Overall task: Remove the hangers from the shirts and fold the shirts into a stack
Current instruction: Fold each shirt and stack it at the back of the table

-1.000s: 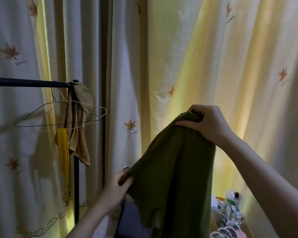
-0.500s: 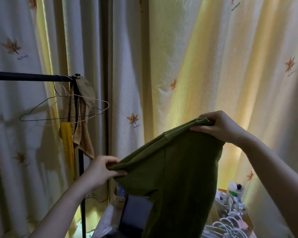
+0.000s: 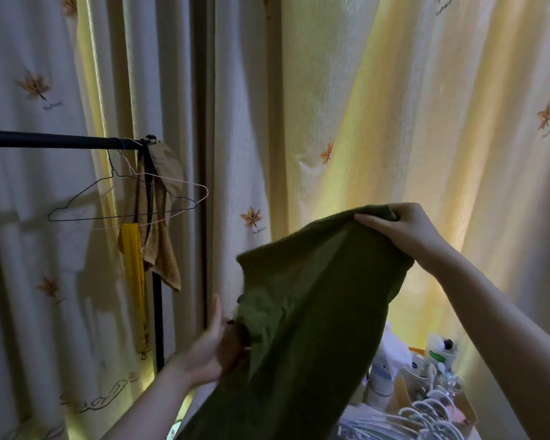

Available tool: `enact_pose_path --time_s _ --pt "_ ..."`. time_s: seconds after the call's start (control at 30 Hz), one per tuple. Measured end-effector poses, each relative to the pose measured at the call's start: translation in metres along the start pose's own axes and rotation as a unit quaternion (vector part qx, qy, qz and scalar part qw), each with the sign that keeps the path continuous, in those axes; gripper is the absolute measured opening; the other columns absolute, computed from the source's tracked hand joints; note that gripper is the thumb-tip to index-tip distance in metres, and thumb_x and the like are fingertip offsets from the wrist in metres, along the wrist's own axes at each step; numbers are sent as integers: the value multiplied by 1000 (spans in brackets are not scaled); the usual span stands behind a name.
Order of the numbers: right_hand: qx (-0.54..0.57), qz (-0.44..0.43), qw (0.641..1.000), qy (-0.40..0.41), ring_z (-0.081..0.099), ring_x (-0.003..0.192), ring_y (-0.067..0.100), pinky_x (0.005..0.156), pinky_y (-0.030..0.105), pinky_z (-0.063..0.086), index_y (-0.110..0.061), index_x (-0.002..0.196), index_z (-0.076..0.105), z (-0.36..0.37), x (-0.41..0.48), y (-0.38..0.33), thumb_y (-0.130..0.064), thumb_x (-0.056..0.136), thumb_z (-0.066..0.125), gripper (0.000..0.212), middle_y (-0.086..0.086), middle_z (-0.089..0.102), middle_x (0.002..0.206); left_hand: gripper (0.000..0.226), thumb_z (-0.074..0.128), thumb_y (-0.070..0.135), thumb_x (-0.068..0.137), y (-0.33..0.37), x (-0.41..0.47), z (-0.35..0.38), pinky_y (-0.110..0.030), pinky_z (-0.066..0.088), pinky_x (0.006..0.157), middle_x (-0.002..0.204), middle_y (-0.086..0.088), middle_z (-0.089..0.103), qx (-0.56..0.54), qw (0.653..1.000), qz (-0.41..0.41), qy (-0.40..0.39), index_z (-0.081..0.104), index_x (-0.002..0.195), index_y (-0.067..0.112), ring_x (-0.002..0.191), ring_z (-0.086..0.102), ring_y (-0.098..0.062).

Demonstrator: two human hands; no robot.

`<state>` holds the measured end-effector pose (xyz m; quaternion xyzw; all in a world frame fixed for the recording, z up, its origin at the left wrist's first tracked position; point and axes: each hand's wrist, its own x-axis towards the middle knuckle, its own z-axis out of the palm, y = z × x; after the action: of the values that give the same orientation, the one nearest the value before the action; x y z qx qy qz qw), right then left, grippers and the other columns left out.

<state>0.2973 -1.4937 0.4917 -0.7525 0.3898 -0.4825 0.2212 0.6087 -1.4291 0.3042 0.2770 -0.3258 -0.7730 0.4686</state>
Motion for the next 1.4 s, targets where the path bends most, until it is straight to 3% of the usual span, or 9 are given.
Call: enact_pose_path --time_s 0.17,0.3,0.4,0.53,0.77,0.9,1.07,1.27,1.4 --pt "10 40 999 -11 66 90 19 78 32 57 -28 91 68 -2 -6 10 -44 74 67 24 1 70 93 68 81 43 68 -4 6 8 -31 53 88 119 -10 66 178 977 98 69 56 124 12 114 61 -25" --pt "30 35 998 -42 69 88 16 76 30 58 -27 95 70 -3 -10 13 -50 68 66 37 -1 72 93 66 75 28 75 -4 8 6 -39 48 100 124 -14 61 177 966 126 143 45 131 8 115 59 -26" --pt "28 42 996 -74 70 85 15 72 28 59 -27 94 71 2 -11 18 -48 76 64 28 -3 73 88 60 74 31 74 -10 8 4 -46 44 103 128 -10 54 187 948 140 217 43 125 29 117 55 -26" --pt "42 56 989 -129 67 94 20 80 35 58 -20 105 67 12 -7 23 -42 85 57 31 4 69 101 59 84 25 63 -4 -10 -4 -42 52 94 125 -6 58 259 952 117 113 62 117 37 116 58 -26" --pt "45 37 979 -193 64 94 18 75 24 51 -21 95 68 66 8 32 -33 84 61 18 1 67 96 19 79 24 73 5 -44 -29 -22 45 78 99 9 60 527 753 228 322 66 87 26 95 54 -4" --pt "59 -2 983 -173 61 104 26 89 34 52 -9 105 68 101 25 28 -18 88 62 20 12 66 105 17 72 14 79 16 -64 -43 -9 40 73 106 21 59 478 710 330 397 60 82 25 92 54 12" --pt "104 -44 981 -157 59 105 24 92 32 49 -7 107 69 116 34 12 -13 87 63 22 10 66 106 18 65 15 83 24 -78 -45 -12 42 85 105 25 66 474 672 412 394 57 83 31 105 57 11" --pt "101 -33 947 -302 53 105 37 85 45 50 10 106 63 78 7 55 2 79 57 28 28 54 113 28 71 21 71 -52 -73 -41 -24 43 87 105 30 64 564 618 406 368 50 78 37 103 54 6" --pt "87 42 917 -387 58 109 27 86 36 55 -4 93 73 40 -39 114 5 77 59 24 23 54 118 32 74 14 67 -156 -46 -29 -16 36 84 99 22 63 652 655 284 255 51 78 33 98 52 9"
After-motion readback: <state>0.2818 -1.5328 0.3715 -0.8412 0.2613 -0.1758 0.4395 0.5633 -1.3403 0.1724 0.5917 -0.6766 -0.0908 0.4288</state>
